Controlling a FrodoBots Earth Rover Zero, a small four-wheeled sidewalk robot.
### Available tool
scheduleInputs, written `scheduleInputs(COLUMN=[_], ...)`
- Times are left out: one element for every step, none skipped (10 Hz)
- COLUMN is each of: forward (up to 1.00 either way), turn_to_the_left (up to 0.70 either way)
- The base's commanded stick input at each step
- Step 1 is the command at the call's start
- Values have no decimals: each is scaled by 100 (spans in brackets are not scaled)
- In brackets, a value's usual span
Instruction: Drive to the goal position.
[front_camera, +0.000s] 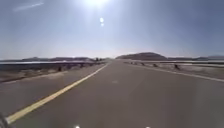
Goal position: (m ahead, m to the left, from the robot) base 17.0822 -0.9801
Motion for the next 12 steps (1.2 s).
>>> scheduleInputs(forward=[70,70,70,70,70,70,70,70,70,70,70,70], turn_to_the_left=[0,0,0,0,0,0,0,0,0,0,0,0])
